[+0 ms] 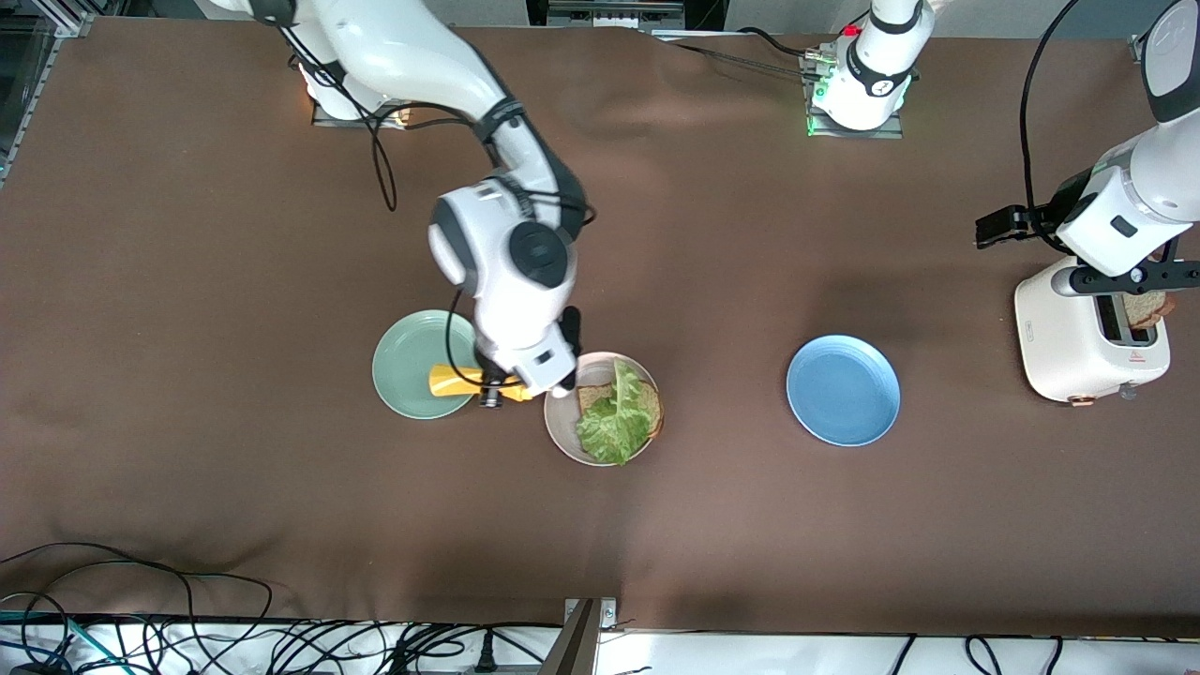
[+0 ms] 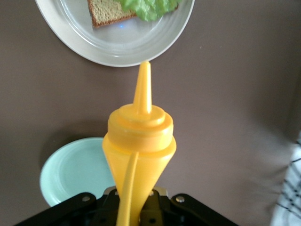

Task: Make sandwich on beige plate with both arms

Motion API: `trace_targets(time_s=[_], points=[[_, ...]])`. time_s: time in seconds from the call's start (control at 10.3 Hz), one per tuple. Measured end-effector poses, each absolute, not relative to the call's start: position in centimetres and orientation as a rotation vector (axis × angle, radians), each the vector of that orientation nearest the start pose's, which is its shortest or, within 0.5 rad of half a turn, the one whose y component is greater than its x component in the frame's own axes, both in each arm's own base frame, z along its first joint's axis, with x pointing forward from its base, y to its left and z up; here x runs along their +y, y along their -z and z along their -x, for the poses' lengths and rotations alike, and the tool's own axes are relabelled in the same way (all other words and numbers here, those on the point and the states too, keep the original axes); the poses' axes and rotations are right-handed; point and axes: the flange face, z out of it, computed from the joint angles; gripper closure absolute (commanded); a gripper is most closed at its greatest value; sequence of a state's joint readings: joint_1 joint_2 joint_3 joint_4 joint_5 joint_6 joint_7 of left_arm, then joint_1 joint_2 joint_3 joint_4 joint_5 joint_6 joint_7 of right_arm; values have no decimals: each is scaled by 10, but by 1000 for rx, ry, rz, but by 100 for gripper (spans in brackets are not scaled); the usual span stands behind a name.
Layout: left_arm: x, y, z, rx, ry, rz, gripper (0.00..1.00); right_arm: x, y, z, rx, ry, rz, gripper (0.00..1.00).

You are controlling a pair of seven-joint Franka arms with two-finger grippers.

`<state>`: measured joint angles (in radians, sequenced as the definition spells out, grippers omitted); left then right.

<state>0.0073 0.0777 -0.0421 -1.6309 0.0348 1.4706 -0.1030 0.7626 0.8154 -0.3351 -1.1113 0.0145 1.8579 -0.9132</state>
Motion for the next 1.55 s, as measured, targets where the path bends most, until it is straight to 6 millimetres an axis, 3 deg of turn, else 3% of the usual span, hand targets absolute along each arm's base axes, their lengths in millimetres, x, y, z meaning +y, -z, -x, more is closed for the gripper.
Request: trace_targets(time_s=[0.39,1.26,1.55], points=[[-11,-541,-559,-114,-385,3067,0,281,-325,-667,-1816,-70,2325,96],[-10,-531,-564,-115,-399,3066,0,109,-284,-667,-1610,148,1769,96],[-9,-531,-564,-118,-392,3067,0,52,-251,-657,-1557,252,1592,96]])
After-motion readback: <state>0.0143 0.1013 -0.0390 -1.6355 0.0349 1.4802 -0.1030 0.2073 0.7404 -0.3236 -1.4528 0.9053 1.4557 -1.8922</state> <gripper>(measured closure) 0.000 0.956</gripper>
